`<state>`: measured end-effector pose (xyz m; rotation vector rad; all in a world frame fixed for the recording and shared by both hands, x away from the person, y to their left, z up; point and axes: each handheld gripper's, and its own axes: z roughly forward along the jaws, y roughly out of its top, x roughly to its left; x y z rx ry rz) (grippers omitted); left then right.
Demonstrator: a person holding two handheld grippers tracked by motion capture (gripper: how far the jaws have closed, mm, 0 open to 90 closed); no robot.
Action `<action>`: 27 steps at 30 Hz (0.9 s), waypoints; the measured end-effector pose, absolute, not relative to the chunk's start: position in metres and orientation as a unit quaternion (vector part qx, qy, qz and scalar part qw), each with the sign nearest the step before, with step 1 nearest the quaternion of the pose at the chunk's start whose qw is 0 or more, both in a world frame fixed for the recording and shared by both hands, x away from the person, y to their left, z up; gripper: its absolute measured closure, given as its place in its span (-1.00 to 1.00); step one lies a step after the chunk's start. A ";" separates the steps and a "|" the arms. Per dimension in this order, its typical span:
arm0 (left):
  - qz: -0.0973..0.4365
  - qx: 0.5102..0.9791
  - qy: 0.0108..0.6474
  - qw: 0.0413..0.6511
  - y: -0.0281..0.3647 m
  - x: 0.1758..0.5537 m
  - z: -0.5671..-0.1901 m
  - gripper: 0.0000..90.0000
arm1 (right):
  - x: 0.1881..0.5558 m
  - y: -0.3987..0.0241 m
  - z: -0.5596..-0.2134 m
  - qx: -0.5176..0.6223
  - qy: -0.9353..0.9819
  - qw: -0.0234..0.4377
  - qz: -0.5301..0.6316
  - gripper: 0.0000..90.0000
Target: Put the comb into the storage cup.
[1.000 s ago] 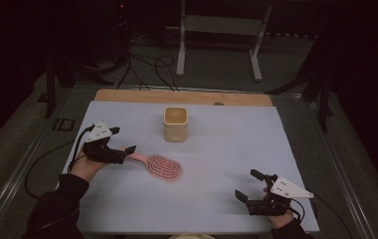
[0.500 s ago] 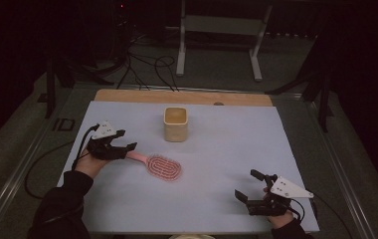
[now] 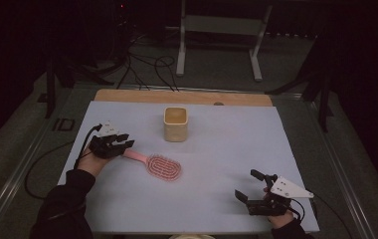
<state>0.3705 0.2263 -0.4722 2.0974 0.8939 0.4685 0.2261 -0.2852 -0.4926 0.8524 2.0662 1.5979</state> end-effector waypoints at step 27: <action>0.161 0.862 0.358 0.322 0.209 0.393 -0.489 1.00 | 0.226 -0.285 -0.493 0.304 0.739 0.196 0.568 -0.80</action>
